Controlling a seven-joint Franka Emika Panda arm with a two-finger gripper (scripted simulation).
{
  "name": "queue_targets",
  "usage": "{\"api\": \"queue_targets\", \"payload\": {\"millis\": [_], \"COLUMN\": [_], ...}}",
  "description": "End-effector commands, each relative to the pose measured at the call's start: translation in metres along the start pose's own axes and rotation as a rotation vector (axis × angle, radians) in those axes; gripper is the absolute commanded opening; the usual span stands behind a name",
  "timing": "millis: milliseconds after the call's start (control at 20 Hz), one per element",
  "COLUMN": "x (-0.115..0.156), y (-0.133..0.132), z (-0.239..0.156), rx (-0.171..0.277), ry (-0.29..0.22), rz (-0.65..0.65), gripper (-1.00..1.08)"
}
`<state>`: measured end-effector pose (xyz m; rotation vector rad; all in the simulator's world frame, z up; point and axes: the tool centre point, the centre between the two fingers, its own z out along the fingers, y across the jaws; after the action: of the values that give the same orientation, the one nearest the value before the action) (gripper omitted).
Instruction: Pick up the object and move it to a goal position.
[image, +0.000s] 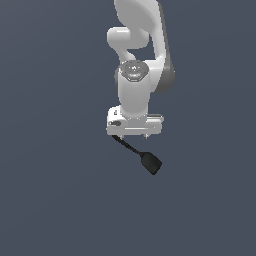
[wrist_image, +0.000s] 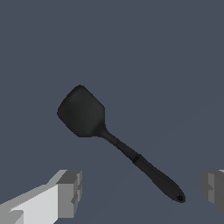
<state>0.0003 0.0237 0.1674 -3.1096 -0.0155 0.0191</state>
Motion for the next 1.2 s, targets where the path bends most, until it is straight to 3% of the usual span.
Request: {"api": "queue_targets", "payload": {"millis": [0,550,1150], "x": [0.0,0.009,0.007], "y": [0.0,0.025,0.023], "z": [0.0,-0.009,0.003], "rx": [0.0,0.009,-0.001], "ry": [0.0,0.024,0.02], "rz": [0.0,0.077,-0.019], "gripper": [1.0,1.0,1.0]}}
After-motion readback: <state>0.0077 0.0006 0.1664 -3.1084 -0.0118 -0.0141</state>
